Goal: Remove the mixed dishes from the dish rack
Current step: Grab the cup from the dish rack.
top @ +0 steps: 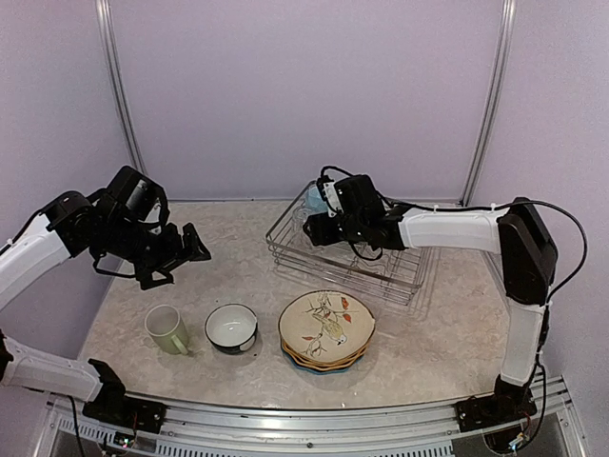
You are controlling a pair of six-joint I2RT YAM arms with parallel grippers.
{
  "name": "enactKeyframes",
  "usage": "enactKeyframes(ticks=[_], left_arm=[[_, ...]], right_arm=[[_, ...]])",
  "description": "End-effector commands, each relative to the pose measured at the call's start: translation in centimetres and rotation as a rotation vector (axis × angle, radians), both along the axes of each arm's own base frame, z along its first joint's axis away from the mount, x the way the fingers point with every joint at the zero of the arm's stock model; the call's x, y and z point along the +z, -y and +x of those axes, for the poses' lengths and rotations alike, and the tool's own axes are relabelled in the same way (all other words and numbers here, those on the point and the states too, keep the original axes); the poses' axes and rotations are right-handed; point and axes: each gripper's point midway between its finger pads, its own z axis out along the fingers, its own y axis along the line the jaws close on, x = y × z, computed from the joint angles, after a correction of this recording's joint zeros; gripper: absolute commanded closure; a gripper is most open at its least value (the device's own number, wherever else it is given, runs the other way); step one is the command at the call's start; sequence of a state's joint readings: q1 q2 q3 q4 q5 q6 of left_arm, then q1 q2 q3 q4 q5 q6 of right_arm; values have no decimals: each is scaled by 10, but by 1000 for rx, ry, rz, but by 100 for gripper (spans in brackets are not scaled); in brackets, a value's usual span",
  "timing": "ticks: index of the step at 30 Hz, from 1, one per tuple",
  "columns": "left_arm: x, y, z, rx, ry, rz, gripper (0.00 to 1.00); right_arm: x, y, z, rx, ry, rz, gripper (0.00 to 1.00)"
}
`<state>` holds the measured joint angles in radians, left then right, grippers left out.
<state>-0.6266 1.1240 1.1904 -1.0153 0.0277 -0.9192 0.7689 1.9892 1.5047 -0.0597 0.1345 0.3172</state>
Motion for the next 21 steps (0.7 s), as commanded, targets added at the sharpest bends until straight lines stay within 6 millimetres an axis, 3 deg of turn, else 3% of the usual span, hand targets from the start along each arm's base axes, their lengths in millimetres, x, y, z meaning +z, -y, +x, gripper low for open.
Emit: enactKeyframes(ticks=[1,6,13,17,21], left_arm=[[16,14,5,-22,39,-63,1],[25,29,7,-52,67,-146,1],[38,61,15,-126,100,-290,1],[57,88,24,-203,159,-407,1],[71,107,34,-272,211,-482,1]], right_arm=[[58,23,13,-23,152,156,89],[71,46,1,-14,205,257,100],[102,63,-22,8,278,381,100],[121,62,-41,75,288,473,100],[138,47,-64,201,251,645,100]])
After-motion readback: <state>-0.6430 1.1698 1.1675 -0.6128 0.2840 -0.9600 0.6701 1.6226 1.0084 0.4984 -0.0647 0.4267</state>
